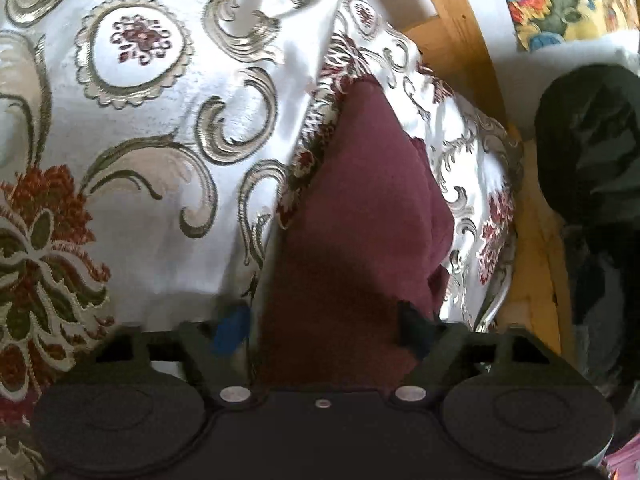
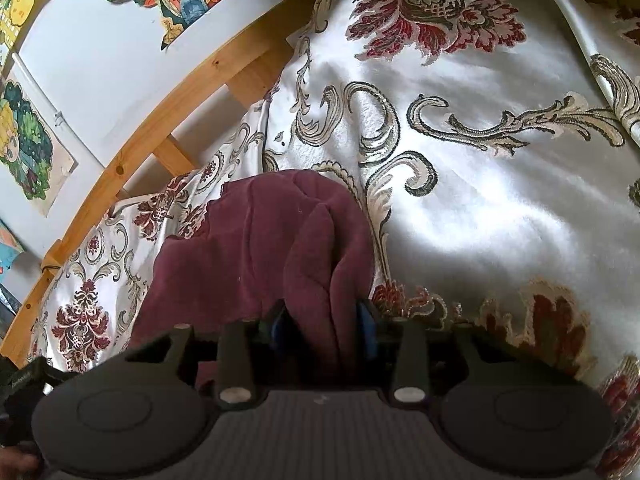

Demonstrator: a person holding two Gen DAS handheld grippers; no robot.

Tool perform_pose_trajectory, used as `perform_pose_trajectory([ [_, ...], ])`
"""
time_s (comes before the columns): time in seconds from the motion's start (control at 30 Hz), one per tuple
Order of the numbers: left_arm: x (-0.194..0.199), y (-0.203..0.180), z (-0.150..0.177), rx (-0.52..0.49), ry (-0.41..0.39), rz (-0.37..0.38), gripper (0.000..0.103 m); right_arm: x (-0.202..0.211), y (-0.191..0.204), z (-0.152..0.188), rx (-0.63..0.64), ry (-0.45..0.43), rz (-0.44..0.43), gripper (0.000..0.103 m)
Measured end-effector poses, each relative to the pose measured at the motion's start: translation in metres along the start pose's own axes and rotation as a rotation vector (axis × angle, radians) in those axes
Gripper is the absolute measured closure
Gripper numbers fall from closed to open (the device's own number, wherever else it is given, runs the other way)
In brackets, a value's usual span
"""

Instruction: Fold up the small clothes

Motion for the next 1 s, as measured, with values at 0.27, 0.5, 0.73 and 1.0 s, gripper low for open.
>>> perform_pose_trajectory([
  [0.27, 0.009, -0.021, 0.007, -0.162, -0.044, -0.064, 0.055, 0.002, 0.006, 0.0, 0.017, -0.018, 0.001, 0.071],
  [0.5, 0.029, -0.055, 0.014, -0.44, -0.108, -0.121, 0.063, 0.023, 0.038, -0.002, 0.158, -0.12, -0.011, 0.085],
  [0.73, 0.061, -0.077, 0.014, -0.629, -0.215, -0.139, 0.064, 0.05, 0.088, 0.004, 0.31, -0.248, -0.049, 0.087],
  [1.0, 0.101, -0.07, -0.014, -0.614, -0.348, -0.162, 0.065, 0.033, 0.154, -0.007, 0.405, -0.333, -0.103, 0.087],
])
Point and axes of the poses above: each gripper's, at about its wrist camera, not at the fingertips, and x roughly against the way its jaws point, y to its left, z to its underside, the point moved 6 cm from there along -x, roughly the way its jaws point, and after that the axes turned 3 degrees about x, right-handed, at the moved point
